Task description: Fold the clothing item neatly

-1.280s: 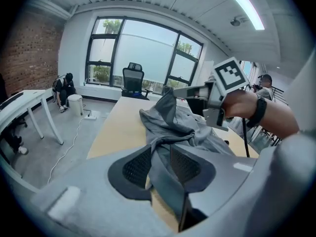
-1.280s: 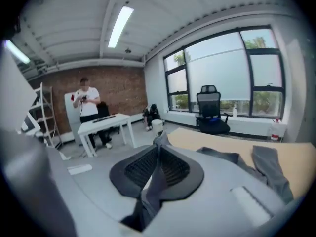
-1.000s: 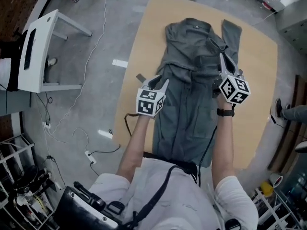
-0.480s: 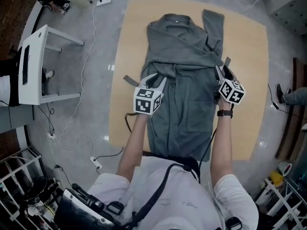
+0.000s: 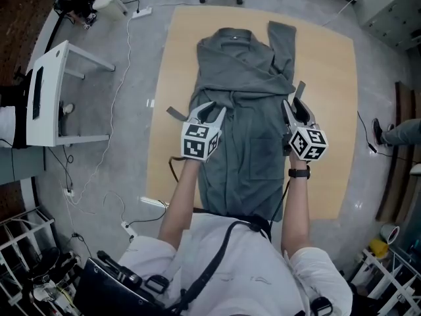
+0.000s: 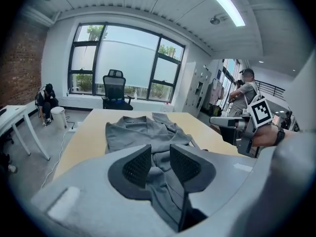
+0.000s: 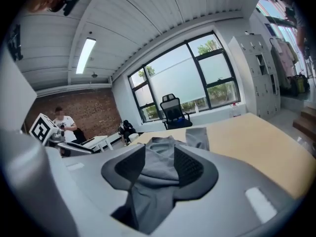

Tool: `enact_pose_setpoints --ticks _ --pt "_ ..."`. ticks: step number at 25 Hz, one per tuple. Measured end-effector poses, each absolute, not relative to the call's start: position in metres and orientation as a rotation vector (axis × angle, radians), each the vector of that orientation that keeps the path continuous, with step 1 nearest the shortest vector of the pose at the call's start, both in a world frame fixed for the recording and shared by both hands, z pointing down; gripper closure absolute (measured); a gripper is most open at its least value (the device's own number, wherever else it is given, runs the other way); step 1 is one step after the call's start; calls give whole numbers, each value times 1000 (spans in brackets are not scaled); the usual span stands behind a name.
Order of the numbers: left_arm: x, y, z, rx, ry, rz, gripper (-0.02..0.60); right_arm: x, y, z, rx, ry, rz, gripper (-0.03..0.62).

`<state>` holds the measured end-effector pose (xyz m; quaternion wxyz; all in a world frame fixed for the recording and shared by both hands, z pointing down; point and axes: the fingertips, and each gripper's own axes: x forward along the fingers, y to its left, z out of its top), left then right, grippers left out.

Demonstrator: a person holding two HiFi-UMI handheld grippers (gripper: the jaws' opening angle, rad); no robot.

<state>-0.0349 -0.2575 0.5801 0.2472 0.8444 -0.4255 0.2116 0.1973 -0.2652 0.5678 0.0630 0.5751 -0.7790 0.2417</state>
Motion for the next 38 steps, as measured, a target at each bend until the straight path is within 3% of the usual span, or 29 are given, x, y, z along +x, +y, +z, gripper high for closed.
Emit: enact_pose_setpoints --ticks 9,20,30,38 --pt "-7 -253 535 2406 -1126 515 459 176 -243 493 1703 -2502 557 456" --pt "61 -254 546 2475 -979 546 460 252 -256 541 1708 -2353 621 457" --pt "96 -276 575 2480 -901 602 460 298 -389 627 1440 -2218 528 430" --pt "93 -312 603 2442 -919 607 460 305 -518 690 1417 -2173 694 414"
